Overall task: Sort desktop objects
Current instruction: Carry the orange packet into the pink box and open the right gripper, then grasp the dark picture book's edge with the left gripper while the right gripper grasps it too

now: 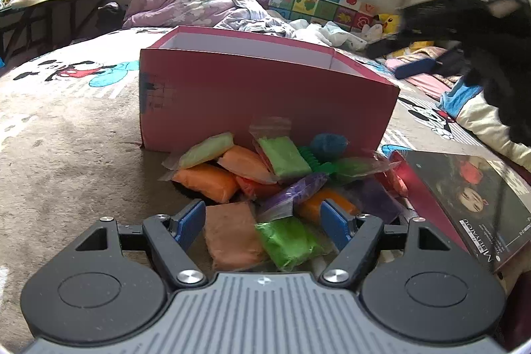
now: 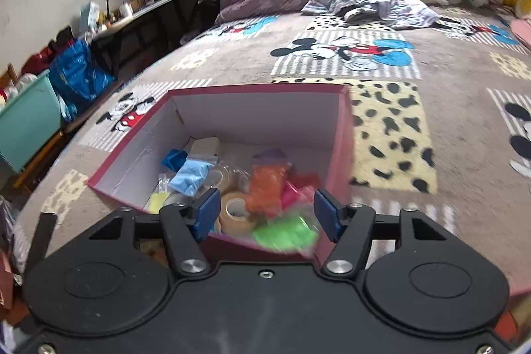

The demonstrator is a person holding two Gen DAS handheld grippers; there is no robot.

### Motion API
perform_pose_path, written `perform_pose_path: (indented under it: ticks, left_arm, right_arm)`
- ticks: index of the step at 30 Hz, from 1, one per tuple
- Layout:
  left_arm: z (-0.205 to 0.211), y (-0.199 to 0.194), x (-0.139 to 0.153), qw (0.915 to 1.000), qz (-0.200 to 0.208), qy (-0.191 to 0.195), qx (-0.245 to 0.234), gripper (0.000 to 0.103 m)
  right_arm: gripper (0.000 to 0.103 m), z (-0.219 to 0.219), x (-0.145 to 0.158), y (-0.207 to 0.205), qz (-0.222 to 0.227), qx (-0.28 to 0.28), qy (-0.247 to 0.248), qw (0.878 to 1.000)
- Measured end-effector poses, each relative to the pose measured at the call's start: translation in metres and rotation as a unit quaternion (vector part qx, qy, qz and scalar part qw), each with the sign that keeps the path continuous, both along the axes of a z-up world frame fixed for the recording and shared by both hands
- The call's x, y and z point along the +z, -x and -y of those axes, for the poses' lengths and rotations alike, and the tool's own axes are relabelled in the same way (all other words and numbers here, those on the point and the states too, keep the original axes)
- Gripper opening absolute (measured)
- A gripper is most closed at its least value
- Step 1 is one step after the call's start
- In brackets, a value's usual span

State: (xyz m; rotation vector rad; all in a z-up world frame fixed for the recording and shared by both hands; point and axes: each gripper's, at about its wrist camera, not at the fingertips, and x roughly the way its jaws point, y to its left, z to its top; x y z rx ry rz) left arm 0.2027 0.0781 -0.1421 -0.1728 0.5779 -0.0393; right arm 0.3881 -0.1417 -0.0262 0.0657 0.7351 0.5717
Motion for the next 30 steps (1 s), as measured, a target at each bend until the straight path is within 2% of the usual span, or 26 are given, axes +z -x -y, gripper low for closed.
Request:
perform_pose_path:
  ticks: [8, 15, 21, 25, 30]
  left_arm:
    - [0.027, 0.002, 0.003, 0.9991, 0.018, 0.005, -0.038, 0.076]
    - [0.062, 0.002, 0.000, 0.9944, 0.022, 0.045, -0.093, 0.076]
    - [0.098, 0.001, -0.006, 0.9838, 0.018, 0.083, -0.158, 0.076]
    - [0.117, -0.002, -0.012, 0.9772, 0.007, 0.113, -0.180, 0.076]
    - [0.135, -0.005, -0.023, 0.9744, -0.005, 0.113, -0.195, 0.076]
  right_arm:
    - [0.068, 0.077, -0.009, 0.045, -0.006, -0.055, -0.041, 0.998]
    - [0.068, 0.147, -0.041, 0.082, -0.026, -0.131, -0.057, 0.989]
    - [0.068, 0.187, -0.066, 0.110, -0.012, -0.184, -0.012, 0.983]
    - [0.069, 0.211, -0.073, 0.124, 0.009, -0.216, 0.008, 0.976]
    - [0.075, 0.236, -0.080, 0.132, 0.020, -0.241, 0.017, 0.970]
